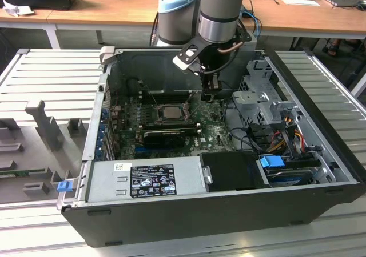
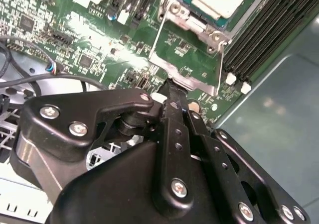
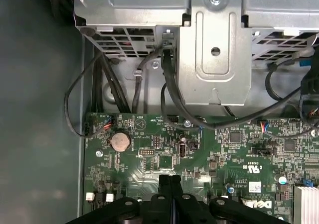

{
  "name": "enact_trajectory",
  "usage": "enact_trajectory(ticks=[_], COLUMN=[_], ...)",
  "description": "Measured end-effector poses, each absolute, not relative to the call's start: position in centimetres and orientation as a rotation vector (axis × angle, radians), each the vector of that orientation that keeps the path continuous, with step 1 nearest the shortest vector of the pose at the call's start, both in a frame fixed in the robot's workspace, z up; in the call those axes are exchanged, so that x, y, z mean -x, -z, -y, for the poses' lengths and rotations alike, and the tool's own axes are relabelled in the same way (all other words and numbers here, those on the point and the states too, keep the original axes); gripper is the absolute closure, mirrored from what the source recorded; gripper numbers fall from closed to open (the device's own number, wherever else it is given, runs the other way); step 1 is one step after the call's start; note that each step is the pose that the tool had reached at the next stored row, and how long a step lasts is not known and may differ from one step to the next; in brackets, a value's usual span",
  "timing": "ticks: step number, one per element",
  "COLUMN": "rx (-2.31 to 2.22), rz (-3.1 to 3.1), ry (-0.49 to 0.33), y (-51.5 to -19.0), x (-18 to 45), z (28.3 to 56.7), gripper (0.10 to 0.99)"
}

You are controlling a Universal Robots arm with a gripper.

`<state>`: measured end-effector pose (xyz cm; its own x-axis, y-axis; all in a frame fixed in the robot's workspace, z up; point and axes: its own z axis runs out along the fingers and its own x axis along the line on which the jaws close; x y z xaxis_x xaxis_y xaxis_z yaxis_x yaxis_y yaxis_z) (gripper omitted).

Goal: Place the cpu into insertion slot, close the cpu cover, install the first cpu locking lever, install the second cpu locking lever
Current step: 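Close the cpu cover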

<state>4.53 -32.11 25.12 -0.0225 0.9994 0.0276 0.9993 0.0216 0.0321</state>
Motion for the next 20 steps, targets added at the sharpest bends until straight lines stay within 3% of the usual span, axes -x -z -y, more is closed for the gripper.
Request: enact_trajectory(ticks=[20], rx=[-2.195], rz=[-2.243], ry=[-0.067], y=[-25.1], x=[-2.4], z=[32.1], gripper=[0.980])
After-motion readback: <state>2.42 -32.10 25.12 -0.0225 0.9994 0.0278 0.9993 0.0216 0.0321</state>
